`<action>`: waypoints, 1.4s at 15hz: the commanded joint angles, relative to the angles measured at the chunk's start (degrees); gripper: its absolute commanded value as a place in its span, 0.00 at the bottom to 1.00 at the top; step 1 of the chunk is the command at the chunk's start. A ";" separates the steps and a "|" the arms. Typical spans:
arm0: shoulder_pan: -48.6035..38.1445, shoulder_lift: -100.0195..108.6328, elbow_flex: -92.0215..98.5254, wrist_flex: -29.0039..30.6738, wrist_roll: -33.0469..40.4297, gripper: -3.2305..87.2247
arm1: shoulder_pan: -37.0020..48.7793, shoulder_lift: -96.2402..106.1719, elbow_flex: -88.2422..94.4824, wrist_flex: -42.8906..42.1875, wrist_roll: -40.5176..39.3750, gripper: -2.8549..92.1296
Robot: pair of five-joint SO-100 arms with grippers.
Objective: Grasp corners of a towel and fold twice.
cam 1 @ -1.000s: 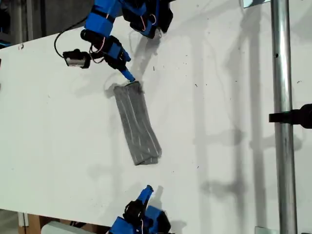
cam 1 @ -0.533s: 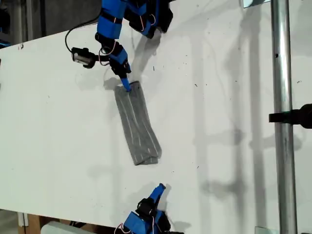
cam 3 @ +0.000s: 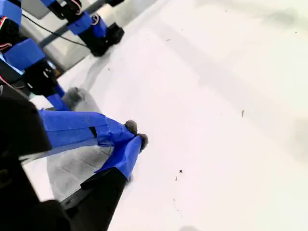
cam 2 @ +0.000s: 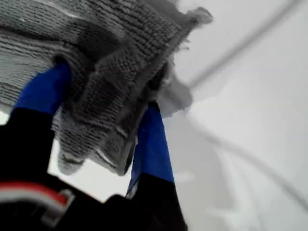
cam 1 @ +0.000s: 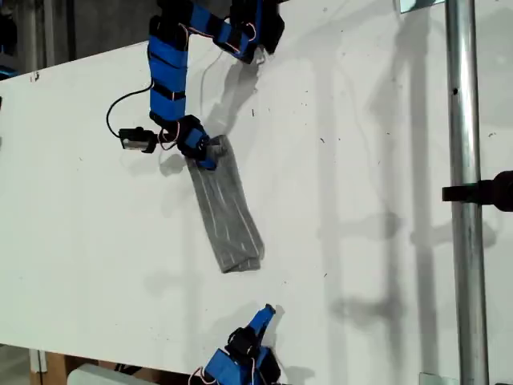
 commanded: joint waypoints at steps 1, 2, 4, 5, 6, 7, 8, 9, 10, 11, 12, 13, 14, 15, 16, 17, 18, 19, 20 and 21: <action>1.41 0.53 -0.79 0.53 -1.41 0.01 | -3.34 0.44 -4.39 3.52 1.41 0.03; 2.02 0.53 -0.53 0.53 -1.85 0.01 | -3.78 4.13 -3.78 10.46 1.41 0.03; 2.37 0.53 0.00 0.44 -2.20 0.01 | -6.77 24.08 4.83 23.29 5.98 0.03; 2.37 0.53 0.00 0.44 -2.02 0.01 | -9.23 35.24 7.21 32.17 9.93 0.03; 2.29 0.53 0.00 0.44 -1.76 0.01 | -11.60 44.38 7.73 41.40 13.62 0.03; 2.11 0.53 0.09 0.53 -1.58 0.01 | -14.15 50.45 7.56 46.05 16.26 0.03; 1.93 0.53 0.35 0.53 -1.41 0.01 | -16.26 52.38 7.38 44.03 16.70 0.03; 1.58 0.53 0.62 0.53 -1.05 0.01 | -17.40 49.22 6.77 37.71 15.91 0.03; 1.41 0.53 0.62 0.44 -0.88 0.01 | -18.81 43.77 5.89 29.27 15.03 0.03; 1.41 0.53 0.53 0.44 -0.88 0.01 | -20.21 36.91 3.78 21.71 14.41 0.03; 1.58 0.53 0.70 0.35 -1.14 0.01 | -21.09 30.41 1.41 16.70 14.15 0.03; 1.58 0.53 1.14 0.00 -1.41 0.01 | -21.97 26.37 0.35 11.51 13.97 0.03; 1.58 0.53 1.41 -0.18 -1.41 0.01 | -22.50 24.43 0.09 5.10 12.92 0.03; 1.41 0.53 1.49 -0.53 -1.14 0.01 | -22.68 24.35 0.00 -0.09 11.34 0.08; 1.41 0.53 1.41 -0.62 -0.97 0.01 | -22.76 25.75 -0.26 -3.60 9.58 0.41; 1.41 0.53 1.49 -0.53 -1.05 0.01 | -22.85 29.44 1.32 -8.79 7.29 0.44; 1.23 0.53 1.76 -0.53 -1.14 0.01 | -23.03 36.56 7.73 -19.51 4.75 0.39; 1.14 0.53 2.11 -0.62 -1.23 0.01 | -22.15 44.65 15.47 -27.25 4.31 0.26; 1.14 0.53 2.46 -0.79 -1.14 0.01 | -20.74 50.01 20.04 -26.28 4.92 0.17; 1.05 0.53 2.81 -1.05 -1.05 0.01 | -19.78 55.28 24.43 -22.76 7.56 0.11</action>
